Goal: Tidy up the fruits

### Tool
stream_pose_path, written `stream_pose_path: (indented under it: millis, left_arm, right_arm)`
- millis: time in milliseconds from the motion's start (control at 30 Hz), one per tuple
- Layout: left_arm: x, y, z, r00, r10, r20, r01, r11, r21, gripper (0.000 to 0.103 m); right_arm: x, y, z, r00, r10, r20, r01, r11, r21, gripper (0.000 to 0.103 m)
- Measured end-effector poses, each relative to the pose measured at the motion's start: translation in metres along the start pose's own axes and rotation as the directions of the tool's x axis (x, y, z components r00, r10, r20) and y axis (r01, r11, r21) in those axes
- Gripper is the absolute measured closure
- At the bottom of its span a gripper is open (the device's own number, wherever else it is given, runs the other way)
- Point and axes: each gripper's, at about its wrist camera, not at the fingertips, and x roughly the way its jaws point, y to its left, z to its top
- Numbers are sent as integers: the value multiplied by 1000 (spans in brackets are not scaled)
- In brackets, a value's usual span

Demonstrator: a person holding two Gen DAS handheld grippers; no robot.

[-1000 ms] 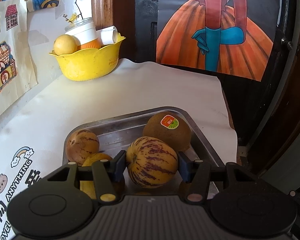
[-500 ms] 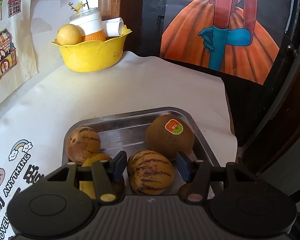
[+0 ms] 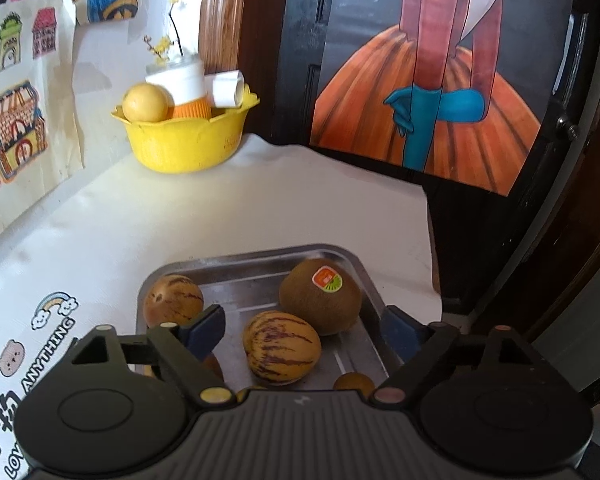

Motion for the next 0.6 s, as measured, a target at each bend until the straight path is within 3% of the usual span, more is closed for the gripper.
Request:
stream_pose_path:
  millis: [300,600]
  left_arm:
    - [-34,13,1,997,29,76,-26,999,-42,1]
    - [-67,40,-4,989,43,142,-28,994,-110,1]
  right_arm:
    - [-16,0,6,999,-7,54,5,999,49,15]
    - [-31,9,15,995,-6,98,0,998,62,2]
